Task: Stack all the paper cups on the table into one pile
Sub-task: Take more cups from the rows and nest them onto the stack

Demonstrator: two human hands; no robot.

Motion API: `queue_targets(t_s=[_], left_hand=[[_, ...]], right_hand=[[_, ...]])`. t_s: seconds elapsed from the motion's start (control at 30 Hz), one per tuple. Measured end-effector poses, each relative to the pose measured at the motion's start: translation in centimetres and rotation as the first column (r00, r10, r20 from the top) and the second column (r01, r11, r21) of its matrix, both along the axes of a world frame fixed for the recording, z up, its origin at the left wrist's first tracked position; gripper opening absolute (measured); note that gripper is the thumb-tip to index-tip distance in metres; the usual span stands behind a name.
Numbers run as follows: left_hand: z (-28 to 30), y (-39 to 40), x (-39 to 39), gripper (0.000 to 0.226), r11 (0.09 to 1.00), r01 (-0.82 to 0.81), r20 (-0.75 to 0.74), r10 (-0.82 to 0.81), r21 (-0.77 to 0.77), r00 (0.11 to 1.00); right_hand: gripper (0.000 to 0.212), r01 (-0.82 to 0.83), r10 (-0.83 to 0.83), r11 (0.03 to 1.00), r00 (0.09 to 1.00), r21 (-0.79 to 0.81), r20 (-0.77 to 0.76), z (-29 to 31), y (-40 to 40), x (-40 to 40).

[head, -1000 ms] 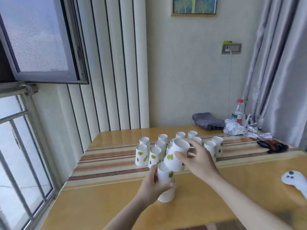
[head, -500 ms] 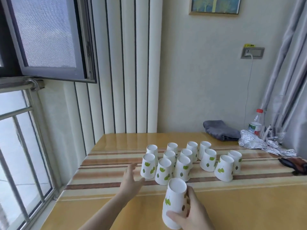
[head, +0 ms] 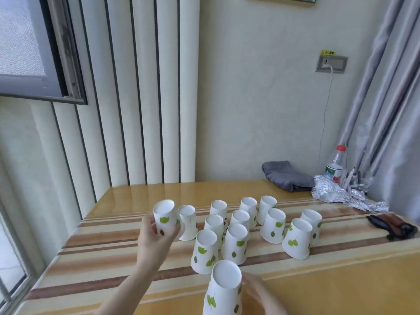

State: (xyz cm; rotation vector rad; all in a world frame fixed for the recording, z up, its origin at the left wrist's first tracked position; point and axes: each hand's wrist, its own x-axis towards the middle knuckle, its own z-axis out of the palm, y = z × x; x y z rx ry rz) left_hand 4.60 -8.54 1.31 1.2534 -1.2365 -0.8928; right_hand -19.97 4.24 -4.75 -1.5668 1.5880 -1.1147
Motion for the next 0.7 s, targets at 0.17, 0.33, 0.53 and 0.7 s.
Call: queue_targets(t_s=[0.17, 0.33, 0.53, 0.7], left_hand=[[6.1, 4.9, -1.4, 0.04, 0.917, 0.357, 0.008, -0.362, -0.178, 0.932], [6.3, 8.5, -2.8, 0.043, 0.802, 0.582, 0.152, -0.564, -0.136, 0.812], [5.1, 10.8, -2.3, 0.046, 0.791, 0.605, 0.264, -0.567, -0.089, 0.78], [2.9, 12.0, -2.3, 0.055, 0.798, 0.603, 0.331, -0.562, -0.024, 0.758]], right_hand=[[0.056, 0.171, -0.171, 0.983, 0.985, -0.063, -0.007, 1.8, -3.0, -0.6], [0.055, 0.211, -0.213, 0.973, 0.977, -0.09, -0.009, 3.4, -7.1, 2.0], [0.031, 0.25, -0.241, 0.964, 0.966, -0.091, 0.097, 3.4, -6.3, 3.3], [0.038, 0.331, -0.33, 0.943, 0.94, -0.007, 0.088, 5.8, -2.9, 1.5]])
